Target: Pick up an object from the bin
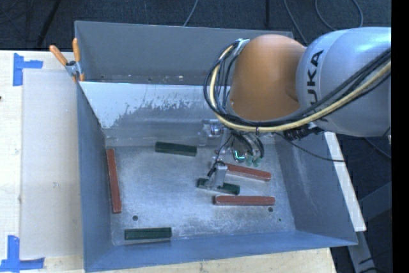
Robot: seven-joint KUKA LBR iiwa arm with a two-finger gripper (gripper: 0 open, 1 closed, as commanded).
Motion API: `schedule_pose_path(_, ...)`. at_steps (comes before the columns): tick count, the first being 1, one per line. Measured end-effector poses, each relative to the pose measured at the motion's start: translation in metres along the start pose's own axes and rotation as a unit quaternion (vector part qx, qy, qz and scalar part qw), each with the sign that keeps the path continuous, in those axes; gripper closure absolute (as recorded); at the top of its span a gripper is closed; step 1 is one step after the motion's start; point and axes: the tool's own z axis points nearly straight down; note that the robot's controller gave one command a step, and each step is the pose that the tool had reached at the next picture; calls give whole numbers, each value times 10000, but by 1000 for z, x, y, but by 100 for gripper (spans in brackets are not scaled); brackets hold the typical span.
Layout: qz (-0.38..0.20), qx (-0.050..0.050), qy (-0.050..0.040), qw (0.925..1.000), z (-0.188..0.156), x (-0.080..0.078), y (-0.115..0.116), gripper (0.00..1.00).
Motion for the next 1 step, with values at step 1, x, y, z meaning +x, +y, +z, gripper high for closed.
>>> schedule_pose_path(1, 351, 4, -2, 9994, 119, -15, -41, 0)
